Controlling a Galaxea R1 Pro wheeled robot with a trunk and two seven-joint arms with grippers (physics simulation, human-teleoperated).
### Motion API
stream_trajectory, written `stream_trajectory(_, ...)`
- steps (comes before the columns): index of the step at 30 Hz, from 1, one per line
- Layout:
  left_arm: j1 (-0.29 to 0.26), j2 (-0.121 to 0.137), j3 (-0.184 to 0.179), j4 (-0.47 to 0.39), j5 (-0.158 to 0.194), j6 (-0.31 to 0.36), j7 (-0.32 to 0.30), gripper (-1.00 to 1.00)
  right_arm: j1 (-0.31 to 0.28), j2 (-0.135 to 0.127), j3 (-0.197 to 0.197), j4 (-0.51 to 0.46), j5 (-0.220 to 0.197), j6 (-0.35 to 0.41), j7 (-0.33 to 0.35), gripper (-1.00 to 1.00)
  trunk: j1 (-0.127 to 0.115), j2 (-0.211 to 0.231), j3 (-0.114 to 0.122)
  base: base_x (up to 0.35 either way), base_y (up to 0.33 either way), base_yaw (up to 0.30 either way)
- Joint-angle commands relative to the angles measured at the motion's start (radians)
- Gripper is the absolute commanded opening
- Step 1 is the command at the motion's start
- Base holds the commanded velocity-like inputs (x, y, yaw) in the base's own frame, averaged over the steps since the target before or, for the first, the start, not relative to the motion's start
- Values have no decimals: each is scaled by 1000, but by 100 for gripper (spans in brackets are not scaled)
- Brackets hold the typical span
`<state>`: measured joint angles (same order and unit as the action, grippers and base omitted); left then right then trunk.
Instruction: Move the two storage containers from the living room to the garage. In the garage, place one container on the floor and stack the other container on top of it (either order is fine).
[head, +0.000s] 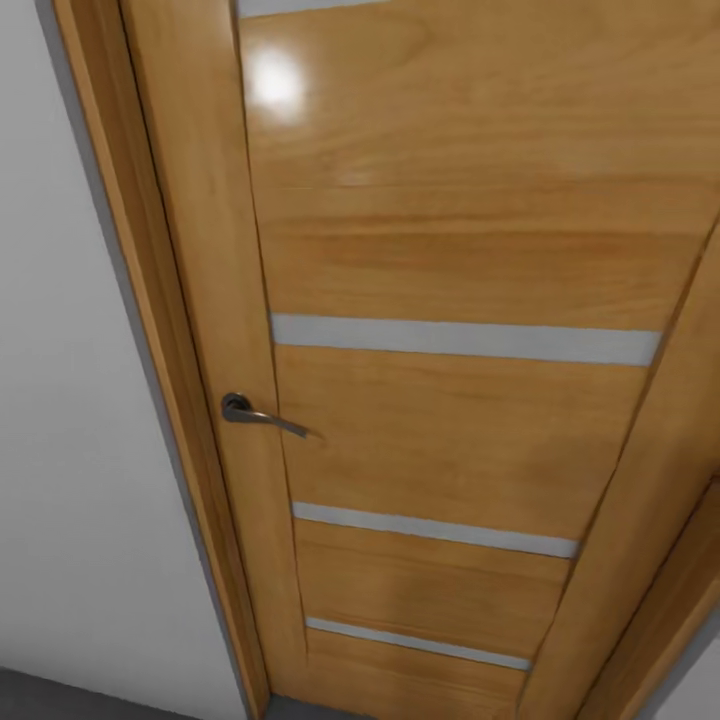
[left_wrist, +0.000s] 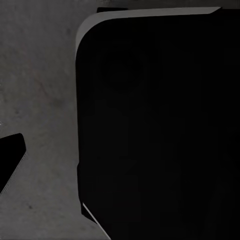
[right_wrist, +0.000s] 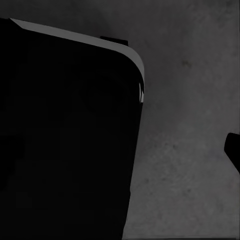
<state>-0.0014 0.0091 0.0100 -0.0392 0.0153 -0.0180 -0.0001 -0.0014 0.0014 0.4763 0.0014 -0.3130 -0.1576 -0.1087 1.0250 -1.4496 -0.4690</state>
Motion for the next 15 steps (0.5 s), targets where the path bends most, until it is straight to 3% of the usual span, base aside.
stream_trajectory(1, 0, 0, 1, 0, 2, -2, 1, 100, 0, 0, 8, 0, -9, -3, -3, 100, 0, 0, -1, 0, 0, -251)
stream_trajectory(15, 0, 0, 1, 0, 2, -2, 1, 100, 0, 0, 8, 0, -9, -3, -2, 100, 0, 0, -1, 0, 0, -251)
